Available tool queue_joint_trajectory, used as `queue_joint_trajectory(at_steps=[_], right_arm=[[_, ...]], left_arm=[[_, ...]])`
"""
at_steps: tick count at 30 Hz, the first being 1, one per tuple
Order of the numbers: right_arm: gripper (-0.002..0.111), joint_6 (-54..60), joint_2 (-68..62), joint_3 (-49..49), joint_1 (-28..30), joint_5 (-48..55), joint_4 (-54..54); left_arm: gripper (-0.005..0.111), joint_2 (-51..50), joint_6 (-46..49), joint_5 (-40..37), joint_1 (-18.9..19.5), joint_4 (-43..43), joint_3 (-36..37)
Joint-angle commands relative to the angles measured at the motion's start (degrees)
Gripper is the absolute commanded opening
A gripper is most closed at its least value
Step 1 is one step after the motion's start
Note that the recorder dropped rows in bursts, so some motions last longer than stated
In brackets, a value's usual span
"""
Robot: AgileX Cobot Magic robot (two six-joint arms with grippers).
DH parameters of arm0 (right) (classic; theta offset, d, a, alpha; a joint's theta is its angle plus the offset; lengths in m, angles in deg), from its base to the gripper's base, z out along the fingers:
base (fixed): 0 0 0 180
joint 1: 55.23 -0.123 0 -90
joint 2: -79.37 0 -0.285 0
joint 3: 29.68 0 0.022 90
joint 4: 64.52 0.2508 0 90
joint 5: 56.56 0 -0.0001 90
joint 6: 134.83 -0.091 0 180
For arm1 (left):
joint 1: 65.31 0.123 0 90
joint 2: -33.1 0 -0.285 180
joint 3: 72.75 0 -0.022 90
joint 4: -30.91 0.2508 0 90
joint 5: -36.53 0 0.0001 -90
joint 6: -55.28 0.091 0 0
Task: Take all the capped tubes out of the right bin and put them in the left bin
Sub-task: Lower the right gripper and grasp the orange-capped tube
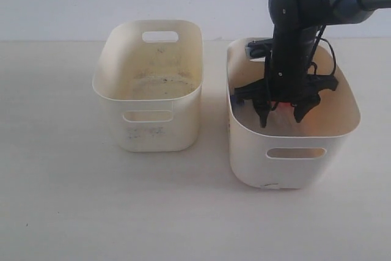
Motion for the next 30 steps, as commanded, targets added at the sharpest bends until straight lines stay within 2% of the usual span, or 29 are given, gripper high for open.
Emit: queue_joint_trajectory(at_steps=[1, 5, 11, 18, 27, 30], right_arm=[[0.063, -0.46, -1.88, -0.86, 1.01, 2.90, -5.76], [0.063, -0.71, -1.88, -0.86, 1.01, 5.53, -5.41], [0.063, -0.24, -1.88, -0.86, 1.01, 0.97, -2.49], [0.063, 5.51, -2.19, -0.86, 1.01, -1.45, 4.28], [0.063, 5.51, -3.90, -0.86, 1.01, 0.26, 4.53], [0.058, 5.40, -4.40, -0.86, 1.01, 0.18, 4.53]], left_arm=[[0.004, -0.23, -0.24, 0.71, -0.41, -0.19, -0.12], [0.004, -0.23, -0.24, 0.71, -0.41, -0.19, -0.12], [0.004, -0.23, -0.24, 0.71, -0.41, -0.19, -0.12], [0.004, -0.23, -0.24, 0.71, -0.41, -0.19, -0.12], [0.004, -0.23, -0.24, 0.71, -0.41, -0.19, -0.12], [0.004, -0.23, -0.24, 0.71, -0.41, -0.19, -0.12]])
